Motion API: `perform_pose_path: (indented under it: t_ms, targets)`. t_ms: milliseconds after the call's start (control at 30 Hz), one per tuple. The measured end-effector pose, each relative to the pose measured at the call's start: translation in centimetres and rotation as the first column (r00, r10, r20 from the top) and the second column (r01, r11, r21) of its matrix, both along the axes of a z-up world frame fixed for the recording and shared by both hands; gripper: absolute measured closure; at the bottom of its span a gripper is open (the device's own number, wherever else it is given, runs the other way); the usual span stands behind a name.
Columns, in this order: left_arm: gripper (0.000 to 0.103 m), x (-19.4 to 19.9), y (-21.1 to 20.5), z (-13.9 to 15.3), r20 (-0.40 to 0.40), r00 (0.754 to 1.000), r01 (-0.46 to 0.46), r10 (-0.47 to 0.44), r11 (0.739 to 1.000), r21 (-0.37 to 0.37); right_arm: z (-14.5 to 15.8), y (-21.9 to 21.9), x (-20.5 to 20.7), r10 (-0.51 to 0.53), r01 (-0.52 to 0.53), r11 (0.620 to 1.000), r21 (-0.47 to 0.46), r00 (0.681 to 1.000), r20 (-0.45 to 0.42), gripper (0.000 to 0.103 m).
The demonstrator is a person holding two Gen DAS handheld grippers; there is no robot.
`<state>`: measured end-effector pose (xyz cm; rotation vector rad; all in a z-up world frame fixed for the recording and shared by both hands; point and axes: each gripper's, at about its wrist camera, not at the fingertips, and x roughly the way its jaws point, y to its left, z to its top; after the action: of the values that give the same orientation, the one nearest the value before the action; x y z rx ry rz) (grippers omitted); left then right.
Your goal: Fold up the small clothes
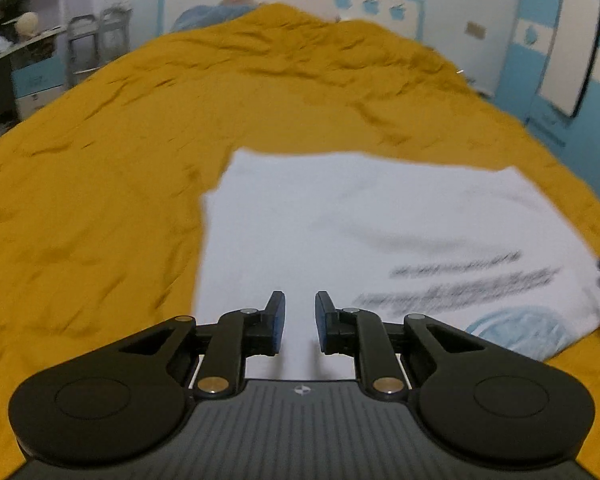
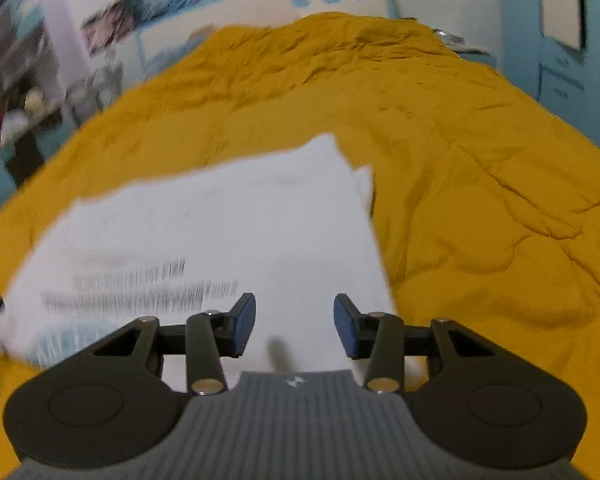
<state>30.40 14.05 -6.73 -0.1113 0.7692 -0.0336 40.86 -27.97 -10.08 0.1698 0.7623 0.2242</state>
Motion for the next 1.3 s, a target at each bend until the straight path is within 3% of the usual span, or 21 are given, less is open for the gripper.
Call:
perform_pose_path:
  t_ms: [167,367,567,833,900,1067,1300]
  targets:
    - [0.084,4.5,-3.2,-0.2,0.011,0.996,0.091,-0.091,0.995,-0.043,0.2,-2.8,4.9,-0.071,0.073,0.992,0.108,0.997,-0.016,0.065]
    - [0.083,9.5,-7.8,-2.9,-0.024,0.984,0.177,-0.179,0.982,-0.067,-1.3,-4.0,10.7,-0.076,0.085,0.979,0.184,0.996,-0.055,0.065]
    - [0.084,15.4,-10.0,-5.5,-0.048,0.983,0.171,-0.176,0.982,-0.086,-4.3,-4.8,14.9,-0.080,0.099,0.968,0.229,0.993,-0.091,0.065]
    - [0.084,21.3,-11.1,-7.8,-0.064,0.992,0.104,-0.111,0.990,-0.100,-7.5,-6.2,17.6,-0.082,0.124,0.915,0.384,0.989,-0.125,0.071]
    - [0.084,21.6,-11.2,-8.2,-0.064,0.992,0.099,-0.105,0.990,-0.098,-7.8,-6.1,18.0,-0.085,0.129,0.910,0.394,0.988,-0.128,0.082]
    - [0.085,20.7,-11.0,-7.4,-0.052,0.993,0.102,-0.107,0.991,-0.092,-7.5,-5.5,17.9,-0.089,0.128,0.914,0.384,0.989,-0.119,0.095]
    - [0.084,16.5,-8.3,-2.3,0.008,0.995,0.098,-0.097,0.994,-0.048,-1.2,-1.7,16.6,-0.075,0.096,0.931,0.352,0.995,-0.071,0.098]
